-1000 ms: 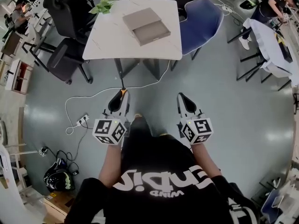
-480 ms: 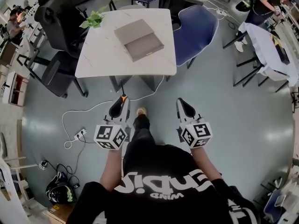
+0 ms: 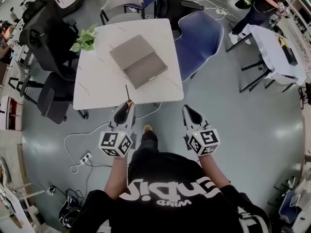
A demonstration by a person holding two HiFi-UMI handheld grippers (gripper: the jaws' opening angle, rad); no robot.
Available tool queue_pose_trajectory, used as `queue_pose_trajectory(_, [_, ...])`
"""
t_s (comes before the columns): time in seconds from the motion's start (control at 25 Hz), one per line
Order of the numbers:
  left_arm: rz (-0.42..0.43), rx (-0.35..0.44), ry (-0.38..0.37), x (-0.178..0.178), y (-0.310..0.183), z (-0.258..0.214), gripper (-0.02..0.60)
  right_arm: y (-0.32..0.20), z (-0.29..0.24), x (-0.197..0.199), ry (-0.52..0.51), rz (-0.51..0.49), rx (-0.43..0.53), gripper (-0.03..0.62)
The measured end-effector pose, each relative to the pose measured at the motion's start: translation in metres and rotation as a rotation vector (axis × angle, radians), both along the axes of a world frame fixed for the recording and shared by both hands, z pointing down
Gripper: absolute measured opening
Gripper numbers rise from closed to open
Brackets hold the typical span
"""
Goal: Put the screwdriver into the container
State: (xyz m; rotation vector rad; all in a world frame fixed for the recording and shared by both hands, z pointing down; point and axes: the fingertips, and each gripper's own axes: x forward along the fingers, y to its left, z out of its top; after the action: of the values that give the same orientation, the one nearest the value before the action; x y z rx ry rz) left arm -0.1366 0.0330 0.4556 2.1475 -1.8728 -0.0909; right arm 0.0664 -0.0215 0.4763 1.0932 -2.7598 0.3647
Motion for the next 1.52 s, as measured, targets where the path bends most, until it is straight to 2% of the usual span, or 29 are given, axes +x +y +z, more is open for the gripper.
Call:
queue_pose_trajectory(0.4, [0.086,-0.006,0.015,-0.067,-0.104,-0.012,0.078,-0.087,-0.009,-0.074,0.026,0.033,-0.008,0.012])
queue_pose_trajectory(0.68, [0.150,-0.008,0.017,-0.090,-0.149,-0.015,0.078,-0.122,-0.010,-0.098,0.029,0.072,-0.017,0.012])
queue_pose_trajectory(0.92, [0.156,-0.039,0.017,-0.093,-0.169,-0.005,0.078,-0.139,-0.005,-0.100,0.033,0.078,-0.039,0.012])
queue_pose_trajectory(1.2, [0.136,-0.100,-0.015,-0.091,-0.193,0.023,0.078,-0.165,-0.003,-0.099,0.046,0.036,-0.033,0.012])
queue_pose_trajectory(1.52, [0.172,-0.165,-0.052,-0.084,-0.223,0.051,0.078,-0.197,-0.007,-0.100,0.019,0.026,-0.015,0.012])
